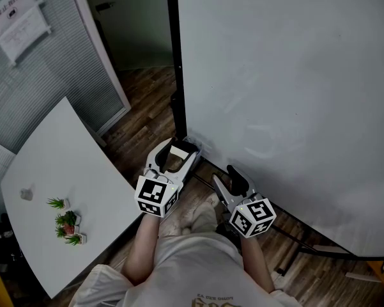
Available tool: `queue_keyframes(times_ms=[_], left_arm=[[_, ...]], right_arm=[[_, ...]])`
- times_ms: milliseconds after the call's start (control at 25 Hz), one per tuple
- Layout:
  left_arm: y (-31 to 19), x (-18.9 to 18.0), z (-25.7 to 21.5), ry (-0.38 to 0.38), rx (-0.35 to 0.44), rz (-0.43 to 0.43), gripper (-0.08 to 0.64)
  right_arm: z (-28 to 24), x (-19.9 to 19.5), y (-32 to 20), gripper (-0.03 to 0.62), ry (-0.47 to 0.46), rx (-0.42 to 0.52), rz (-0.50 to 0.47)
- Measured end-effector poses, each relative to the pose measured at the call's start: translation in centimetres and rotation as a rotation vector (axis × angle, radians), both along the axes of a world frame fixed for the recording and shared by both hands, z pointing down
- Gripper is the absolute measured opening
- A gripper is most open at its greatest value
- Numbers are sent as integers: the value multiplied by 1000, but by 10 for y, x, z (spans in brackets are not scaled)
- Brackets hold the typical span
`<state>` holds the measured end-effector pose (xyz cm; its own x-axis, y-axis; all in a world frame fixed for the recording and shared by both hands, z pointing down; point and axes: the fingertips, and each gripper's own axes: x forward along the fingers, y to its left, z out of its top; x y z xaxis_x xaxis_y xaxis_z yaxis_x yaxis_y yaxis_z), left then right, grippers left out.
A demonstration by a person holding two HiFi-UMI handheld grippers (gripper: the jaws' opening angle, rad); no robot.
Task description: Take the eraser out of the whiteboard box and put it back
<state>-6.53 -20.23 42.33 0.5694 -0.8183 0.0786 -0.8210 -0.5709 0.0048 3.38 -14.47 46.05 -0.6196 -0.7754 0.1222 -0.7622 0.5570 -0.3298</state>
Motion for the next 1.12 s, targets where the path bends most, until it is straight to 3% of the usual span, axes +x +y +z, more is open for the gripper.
queue_keyframes(times_ms=[1120], left_arm=[[-16, 6, 30, -15, -68, 27, 270]], right_arm=[[7, -4, -9, 225, -2, -29, -8]])
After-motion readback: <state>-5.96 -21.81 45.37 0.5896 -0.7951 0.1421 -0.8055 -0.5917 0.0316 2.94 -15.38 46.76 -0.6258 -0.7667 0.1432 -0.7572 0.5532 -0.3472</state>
